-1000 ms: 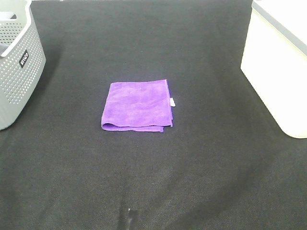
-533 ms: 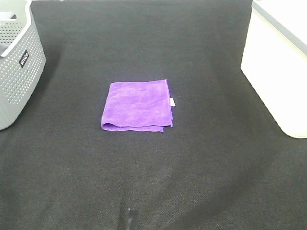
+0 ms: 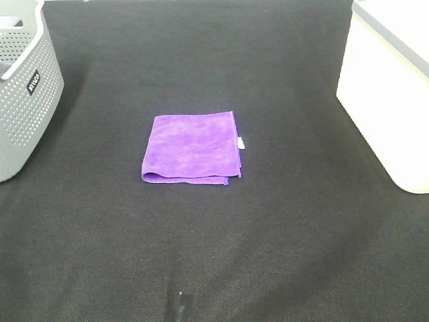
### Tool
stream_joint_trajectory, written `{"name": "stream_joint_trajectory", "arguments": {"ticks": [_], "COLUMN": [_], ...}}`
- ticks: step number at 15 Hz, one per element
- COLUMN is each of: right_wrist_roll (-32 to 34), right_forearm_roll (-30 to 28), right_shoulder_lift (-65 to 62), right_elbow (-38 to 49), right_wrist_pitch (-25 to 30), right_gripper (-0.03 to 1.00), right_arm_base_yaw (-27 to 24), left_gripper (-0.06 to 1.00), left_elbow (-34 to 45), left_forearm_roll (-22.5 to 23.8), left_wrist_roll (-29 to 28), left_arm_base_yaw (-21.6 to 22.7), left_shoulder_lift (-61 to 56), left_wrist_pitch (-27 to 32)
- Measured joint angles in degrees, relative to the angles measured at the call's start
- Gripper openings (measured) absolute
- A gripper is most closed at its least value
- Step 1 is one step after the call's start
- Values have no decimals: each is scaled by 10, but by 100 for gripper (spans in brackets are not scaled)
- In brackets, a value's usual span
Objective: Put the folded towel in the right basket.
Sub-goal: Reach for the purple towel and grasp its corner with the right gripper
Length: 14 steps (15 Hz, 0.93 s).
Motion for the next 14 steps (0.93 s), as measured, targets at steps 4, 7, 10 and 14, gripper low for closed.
{"name": "stream_joint_trajectory", "arguments": {"ticks": [4, 7, 10, 14], "right_wrist_roll": [0, 0, 0, 2], "right_forearm_roll": [0, 0, -7, -22], "right_shoulder_lift": [0, 0, 0, 183], "right_elbow": [0, 0, 0, -123], "right_wrist_pitch": [0, 0, 0, -18], "right_gripper": [98, 98, 98, 98], "right_arm_base_yaw": [0, 0, 0, 0], "left_gripper": [99, 99, 99, 99], "left_elbow": [0, 0, 0, 0], "left_forearm_roll": [0, 0, 0, 0], "left_wrist_roll": [0, 0, 0, 0], "left_arm_base_yaw": [0, 0, 0, 0], "left_shoulder_lift": [0, 0, 0, 0], "left_wrist_pitch": [0, 0, 0, 0]}}
